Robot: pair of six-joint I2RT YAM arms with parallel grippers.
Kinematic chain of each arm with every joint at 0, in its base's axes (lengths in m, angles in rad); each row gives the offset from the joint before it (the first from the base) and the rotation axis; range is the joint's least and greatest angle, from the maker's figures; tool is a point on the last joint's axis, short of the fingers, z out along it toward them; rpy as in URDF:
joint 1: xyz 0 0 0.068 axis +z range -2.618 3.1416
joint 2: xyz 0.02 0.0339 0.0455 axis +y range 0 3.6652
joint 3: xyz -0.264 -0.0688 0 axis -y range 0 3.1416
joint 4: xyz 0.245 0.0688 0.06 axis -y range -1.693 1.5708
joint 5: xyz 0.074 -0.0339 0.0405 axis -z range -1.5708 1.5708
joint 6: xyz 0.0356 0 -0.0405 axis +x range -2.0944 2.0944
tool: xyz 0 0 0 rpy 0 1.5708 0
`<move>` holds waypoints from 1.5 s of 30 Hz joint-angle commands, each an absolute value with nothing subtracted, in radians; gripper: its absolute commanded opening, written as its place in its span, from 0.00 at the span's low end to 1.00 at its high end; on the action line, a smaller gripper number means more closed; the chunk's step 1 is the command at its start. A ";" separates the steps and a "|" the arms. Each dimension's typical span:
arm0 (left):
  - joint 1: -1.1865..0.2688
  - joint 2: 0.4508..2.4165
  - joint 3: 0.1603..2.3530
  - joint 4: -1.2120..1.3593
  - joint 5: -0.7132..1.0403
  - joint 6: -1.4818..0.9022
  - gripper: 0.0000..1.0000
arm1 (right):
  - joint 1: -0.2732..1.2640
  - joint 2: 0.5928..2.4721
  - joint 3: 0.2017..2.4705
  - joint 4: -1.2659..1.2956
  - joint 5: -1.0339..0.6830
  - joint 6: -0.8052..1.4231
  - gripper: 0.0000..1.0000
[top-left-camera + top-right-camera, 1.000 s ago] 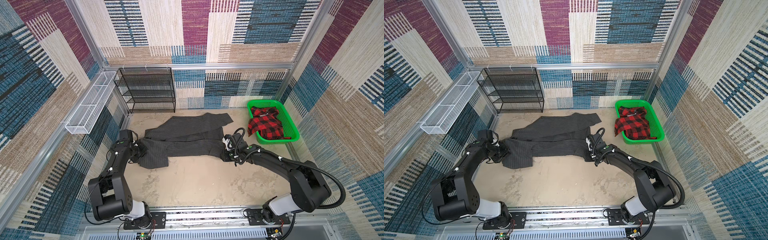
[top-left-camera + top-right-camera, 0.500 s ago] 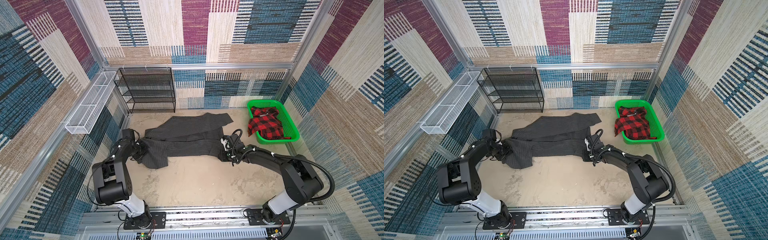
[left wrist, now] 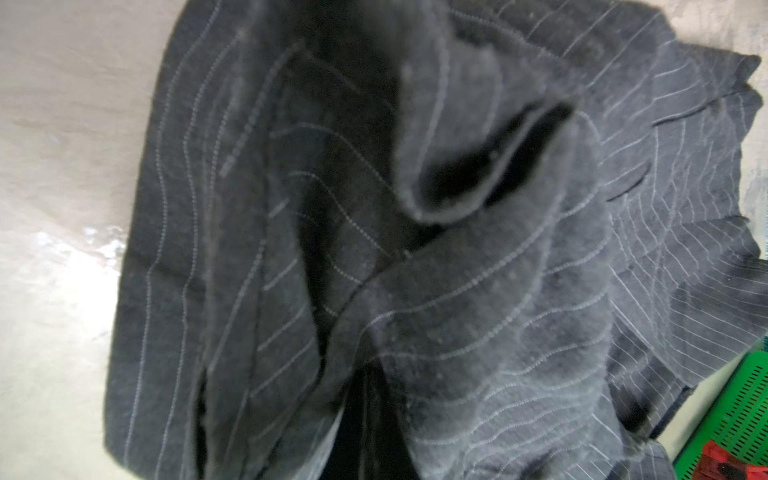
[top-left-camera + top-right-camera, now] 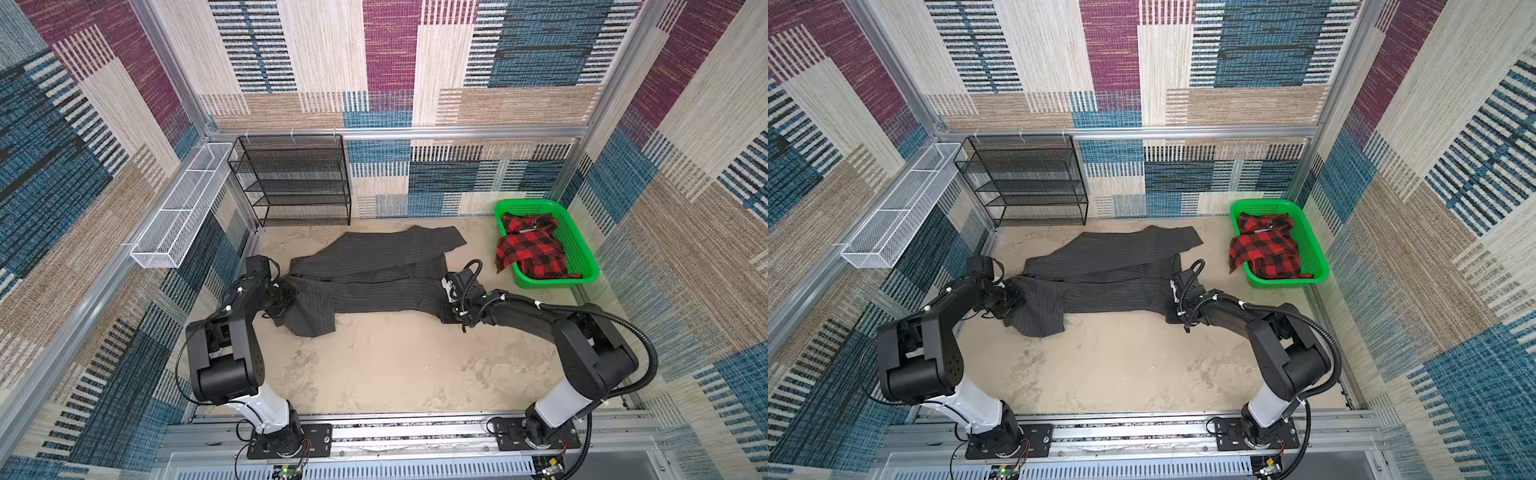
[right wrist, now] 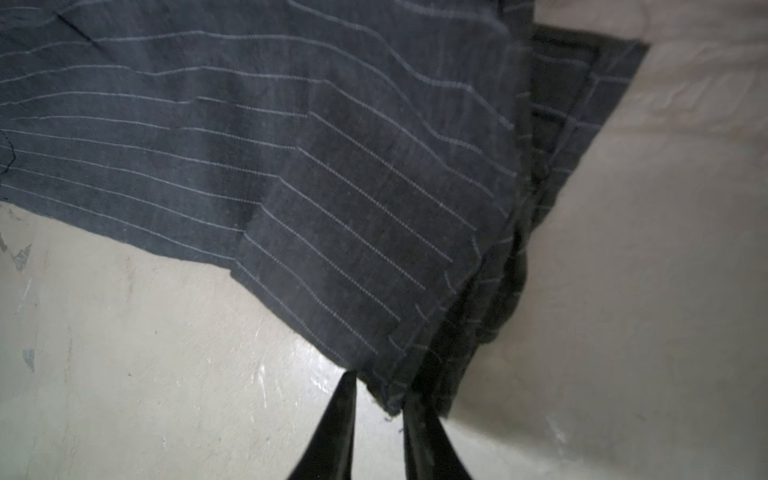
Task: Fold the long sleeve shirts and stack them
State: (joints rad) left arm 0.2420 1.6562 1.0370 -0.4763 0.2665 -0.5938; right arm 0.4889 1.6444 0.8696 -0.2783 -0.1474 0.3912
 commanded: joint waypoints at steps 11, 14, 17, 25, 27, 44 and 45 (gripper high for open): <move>0.237 1.696 1.109 -0.513 0.226 -0.600 0.00 | 0.437 1.604 0.878 -0.366 -0.081 0.282 0.02; 0.236 1.702 1.126 -0.523 0.211 -0.598 0.00 | 0.411 1.580 0.890 -0.441 -0.050 0.230 0.02; 0.236 1.709 1.135 -0.530 0.206 -0.596 0.00 | 0.391 1.564 0.902 -0.496 -0.021 0.194 0.03; 0.232 1.711 1.138 -0.543 0.230 -0.595 0.00 | 0.353 1.574 0.929 -0.548 0.019 0.146 0.10; 0.232 1.682 1.137 -0.561 0.242 -0.593 0.00 | 0.353 1.575 0.941 -0.556 0.026 0.147 0.16; 0.163 1.221 0.901 -0.740 0.327 -0.559 0.34 | 0.687 1.515 1.097 -0.516 0.000 0.379 0.44; 0.146 1.199 0.871 -0.746 0.313 -0.564 0.35 | 0.709 1.525 1.097 -0.492 -0.008 0.387 0.44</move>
